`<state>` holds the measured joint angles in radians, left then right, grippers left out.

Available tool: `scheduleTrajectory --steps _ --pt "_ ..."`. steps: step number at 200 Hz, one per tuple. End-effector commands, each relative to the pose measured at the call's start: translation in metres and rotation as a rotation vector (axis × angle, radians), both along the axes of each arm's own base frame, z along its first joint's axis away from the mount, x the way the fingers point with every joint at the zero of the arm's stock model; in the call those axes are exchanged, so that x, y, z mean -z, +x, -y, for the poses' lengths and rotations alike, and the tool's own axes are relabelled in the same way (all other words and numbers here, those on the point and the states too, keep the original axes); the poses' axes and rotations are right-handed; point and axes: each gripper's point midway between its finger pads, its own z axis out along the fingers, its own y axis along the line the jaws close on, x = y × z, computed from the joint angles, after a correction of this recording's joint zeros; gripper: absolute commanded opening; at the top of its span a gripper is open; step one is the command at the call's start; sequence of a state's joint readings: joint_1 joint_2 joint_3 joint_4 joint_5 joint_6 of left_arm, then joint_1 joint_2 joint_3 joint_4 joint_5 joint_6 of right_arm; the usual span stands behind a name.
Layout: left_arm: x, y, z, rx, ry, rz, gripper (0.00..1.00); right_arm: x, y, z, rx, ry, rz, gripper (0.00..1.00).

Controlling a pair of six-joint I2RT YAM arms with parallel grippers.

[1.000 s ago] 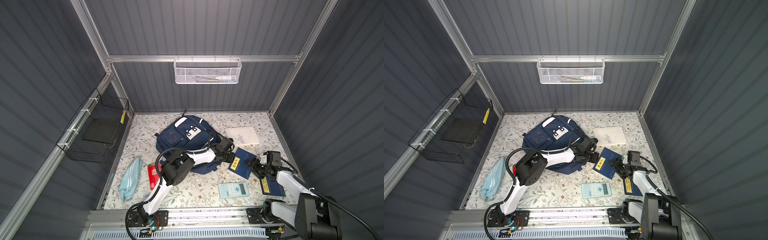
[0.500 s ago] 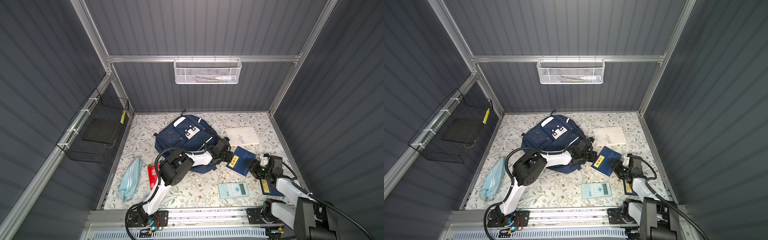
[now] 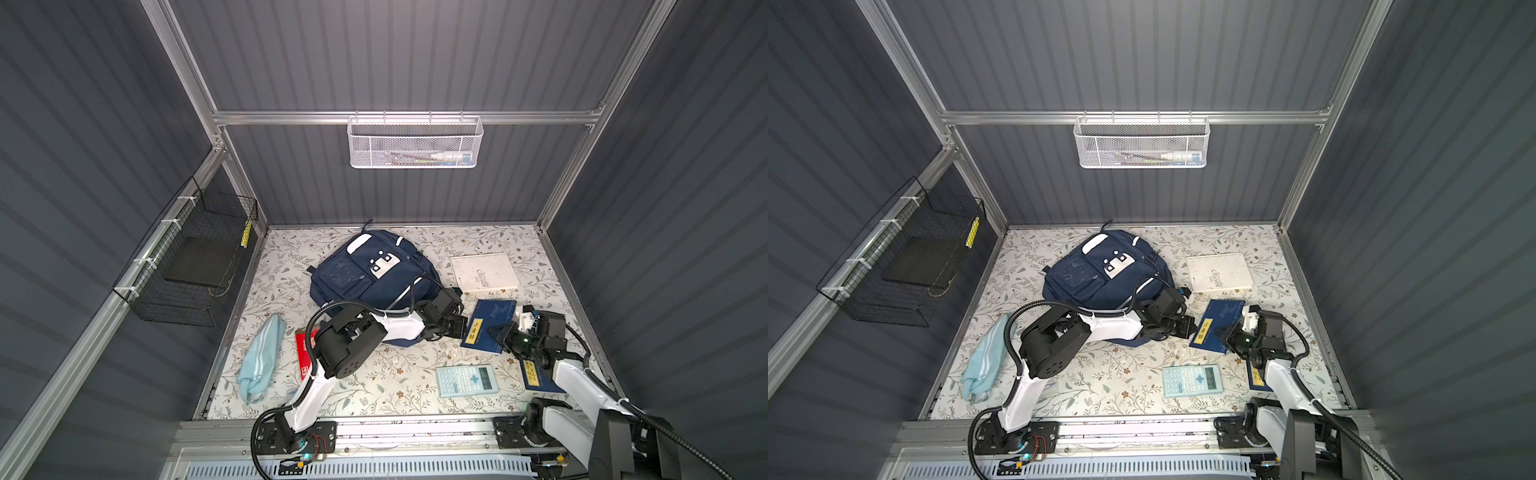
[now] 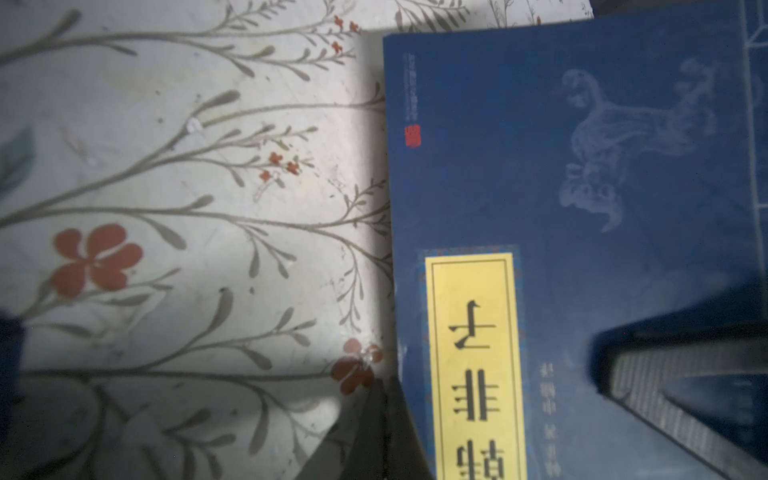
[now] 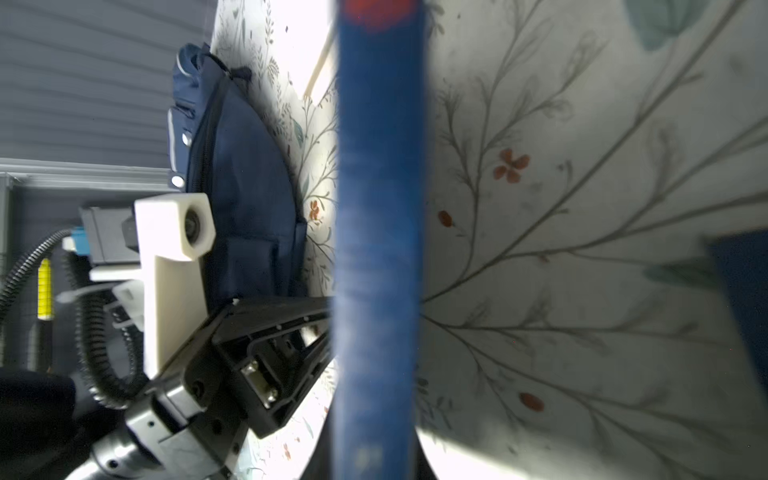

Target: Pack the student bag

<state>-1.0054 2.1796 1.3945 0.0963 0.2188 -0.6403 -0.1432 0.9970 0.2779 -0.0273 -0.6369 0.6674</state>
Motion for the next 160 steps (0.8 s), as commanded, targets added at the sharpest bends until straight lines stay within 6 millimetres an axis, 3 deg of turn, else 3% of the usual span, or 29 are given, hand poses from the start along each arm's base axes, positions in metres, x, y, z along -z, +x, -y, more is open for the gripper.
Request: scheduleTrajectory --steps 1,18,36,61,71,80,88,103,114,128,160 --pt "-0.040 -0.012 0.005 0.055 -0.006 0.012 0.23 -0.020 0.001 0.004 -0.012 -0.060 0.049 0.00" --pt "-0.080 -0.007 0.002 0.061 -0.021 0.078 0.52 -0.040 0.003 0.006 0.010 -0.074 0.112 0.00" --pt "-0.118 0.005 -0.016 0.033 -0.015 0.150 0.70 -0.063 0.002 0.008 0.019 -0.091 0.180 0.00" --pt "-0.154 0.028 -0.056 -0.030 -0.002 0.206 0.75 -0.087 0.001 0.004 0.003 -0.087 0.252 0.00" --pt "-0.158 0.041 -0.079 -0.069 0.028 0.229 0.70 -0.096 0.001 0.003 -0.002 -0.083 0.282 0.00" --pt "-0.158 0.053 -0.098 -0.098 0.051 0.246 0.59 -0.102 0.002 0.003 -0.003 -0.080 0.303 0.00" --pt "-0.139 0.057 -0.120 -0.112 0.118 0.246 0.48 -0.106 0.003 0.001 -0.011 -0.077 0.320 0.00" --pt "-0.123 0.063 -0.144 -0.092 0.267 0.312 0.44 -0.113 0.005 -0.002 -0.024 -0.059 0.346 0.00" --pt "-0.107 0.065 -0.153 -0.059 0.350 0.338 0.46 -0.117 0.007 -0.005 -0.041 -0.040 0.357 0.00" --pt "-0.086 0.067 -0.165 -0.053 0.456 0.328 0.57 -0.122 0.010 -0.010 -0.064 -0.011 0.371 0.00" --pt "-0.057 0.070 -0.171 -0.038 0.557 0.309 0.69 -0.127 0.012 -0.014 -0.087 0.013 0.386 0.00"
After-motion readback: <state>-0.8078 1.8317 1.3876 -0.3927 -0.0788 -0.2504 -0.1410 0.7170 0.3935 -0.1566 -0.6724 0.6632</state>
